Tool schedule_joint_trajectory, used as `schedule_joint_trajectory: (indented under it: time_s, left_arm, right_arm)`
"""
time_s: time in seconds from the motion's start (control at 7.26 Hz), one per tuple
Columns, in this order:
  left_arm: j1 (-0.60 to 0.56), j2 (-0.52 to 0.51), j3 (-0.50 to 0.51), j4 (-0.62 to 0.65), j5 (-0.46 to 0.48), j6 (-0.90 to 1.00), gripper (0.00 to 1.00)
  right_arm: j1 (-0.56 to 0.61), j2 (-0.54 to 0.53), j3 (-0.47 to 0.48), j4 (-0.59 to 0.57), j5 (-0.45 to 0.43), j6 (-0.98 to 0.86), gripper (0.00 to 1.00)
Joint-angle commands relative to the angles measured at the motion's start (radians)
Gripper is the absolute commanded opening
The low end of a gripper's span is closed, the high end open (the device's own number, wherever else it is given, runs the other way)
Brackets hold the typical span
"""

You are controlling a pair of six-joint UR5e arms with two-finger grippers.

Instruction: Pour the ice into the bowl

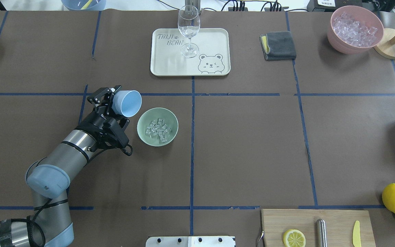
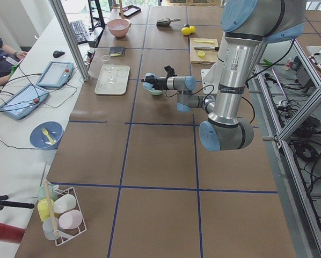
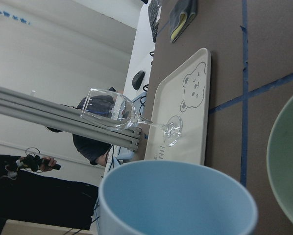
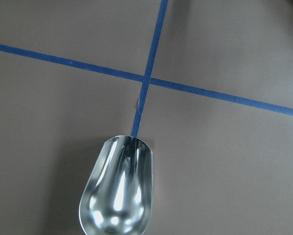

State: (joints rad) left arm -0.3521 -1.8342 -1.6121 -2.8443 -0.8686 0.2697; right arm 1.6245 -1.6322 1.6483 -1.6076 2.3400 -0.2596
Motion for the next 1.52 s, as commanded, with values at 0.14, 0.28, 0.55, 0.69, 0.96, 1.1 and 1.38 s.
schedule_joint_trajectory:
  time_s: [0.14,0.28,0.55,0.69,0.96,1.1,1.38]
  left_arm:
    - [-0.002,0.085,-0.063,-0.006,-0.061,-0.621,0.00]
    - [-0.002,0.123,-0.064,-0.009,-0.056,-0.786,0.00]
    - [-0.002,0.223,-0.069,-0.077,-0.053,-1.040,0.00]
    - [-0.002,0.312,-0.055,-0.184,-0.052,-1.131,0.00]
    - [-0.002,0.430,-0.010,-0.305,0.065,-1.190,0.00]
    - [0.001,0.426,0.047,-0.337,0.159,-1.195,0.00]
    - [0.004,0.421,0.121,-0.374,0.224,-1.237,0.00]
  right_arm:
    - [0.008,-0.008,0.001,0.002,-0.001,-0.003,1.00]
    - [0.012,-0.011,0.004,0.000,0.001,-0.004,1.00]
    - [0.012,-0.014,0.004,0.002,0.001,-0.009,1.00]
    - [0.012,-0.015,0.004,0.002,0.001,-0.010,1.00]
    - [0.018,-0.015,0.004,0.002,0.001,-0.013,1.00]
    - [0.021,-0.015,0.004,0.002,0.001,-0.015,1.00]
    - [0.028,-0.015,0.005,0.002,-0.001,-0.018,1.00]
